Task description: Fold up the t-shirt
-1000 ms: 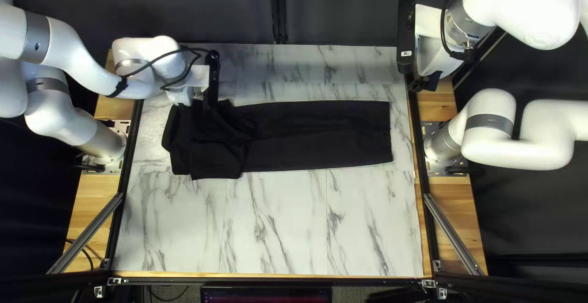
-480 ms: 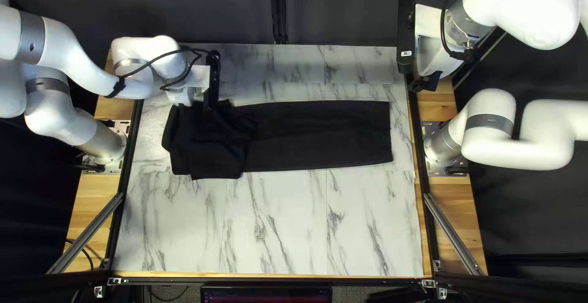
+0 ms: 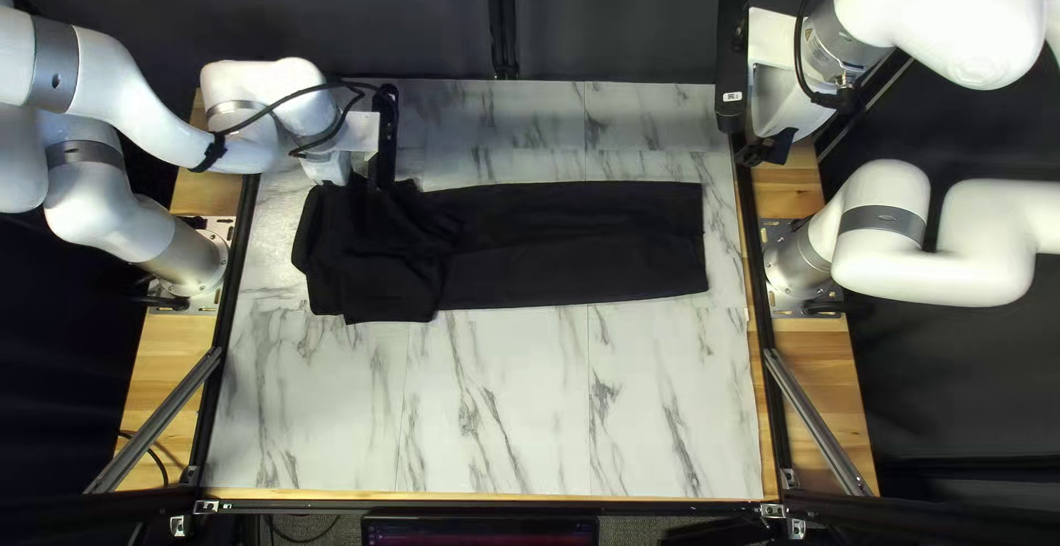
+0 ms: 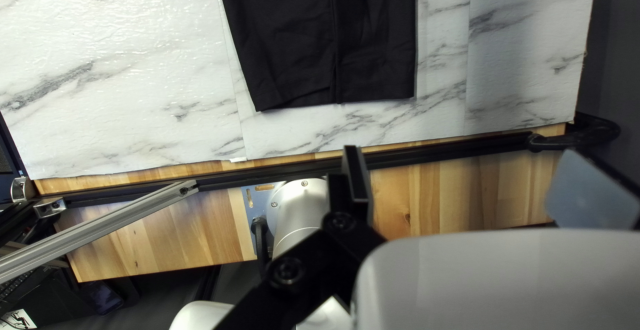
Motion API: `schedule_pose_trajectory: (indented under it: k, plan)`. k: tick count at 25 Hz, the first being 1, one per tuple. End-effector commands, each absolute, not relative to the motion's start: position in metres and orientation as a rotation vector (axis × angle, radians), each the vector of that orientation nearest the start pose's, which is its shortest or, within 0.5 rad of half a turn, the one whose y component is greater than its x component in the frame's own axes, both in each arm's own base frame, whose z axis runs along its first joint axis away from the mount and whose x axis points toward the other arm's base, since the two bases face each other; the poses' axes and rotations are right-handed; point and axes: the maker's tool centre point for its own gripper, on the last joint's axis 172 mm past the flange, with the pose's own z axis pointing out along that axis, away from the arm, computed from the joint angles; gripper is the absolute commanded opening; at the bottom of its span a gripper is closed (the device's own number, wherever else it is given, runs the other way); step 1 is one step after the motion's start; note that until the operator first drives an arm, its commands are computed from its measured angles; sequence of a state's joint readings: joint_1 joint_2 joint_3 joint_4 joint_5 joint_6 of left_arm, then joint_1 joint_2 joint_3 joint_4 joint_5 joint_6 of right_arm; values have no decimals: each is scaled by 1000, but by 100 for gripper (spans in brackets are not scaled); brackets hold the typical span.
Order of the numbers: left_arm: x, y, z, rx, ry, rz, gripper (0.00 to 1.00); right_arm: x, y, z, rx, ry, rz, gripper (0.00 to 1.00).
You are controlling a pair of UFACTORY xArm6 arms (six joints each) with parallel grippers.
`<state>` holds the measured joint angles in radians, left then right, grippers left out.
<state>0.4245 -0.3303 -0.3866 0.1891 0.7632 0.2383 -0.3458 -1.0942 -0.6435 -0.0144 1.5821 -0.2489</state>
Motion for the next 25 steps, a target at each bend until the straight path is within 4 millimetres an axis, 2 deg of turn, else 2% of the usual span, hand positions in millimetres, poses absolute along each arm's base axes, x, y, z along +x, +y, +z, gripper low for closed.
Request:
schedule_pose_trajectory:
  k: [1,6,10,16,21,22,23,24,25]
  plan:
    - [272,155,79,-3021,-85,117,0,199,-76,324,-3189,157,-231,100]
    - [272,162,89,-2997,-103,90,0,199,-76,324,-3189,157,-231,100]
    - [265,171,87,-2983,-130,72,0,199,-76,324,-3189,157,-231,100]
    - [254,186,65,-2987,-175,72,0,199,-76,324,-3189,157,-231,100]
    - [252,188,54,-3003,-183,95,1,199,-76,324,-3189,157,-231,100]
    - [252,187,52,-3005,-183,99,7,199,-76,324,-3189,157,-231,100]
    - [251,186,51,-3008,-184,104,65,199,-76,324,-3189,157,-231,100]
    - [248,184,50,-3011,-188,111,100,199,-76,324,-3189,157,-231,100]
    - [247,182,51,-3012,-190,114,100,199,-76,324,-3189,157,-231,100]
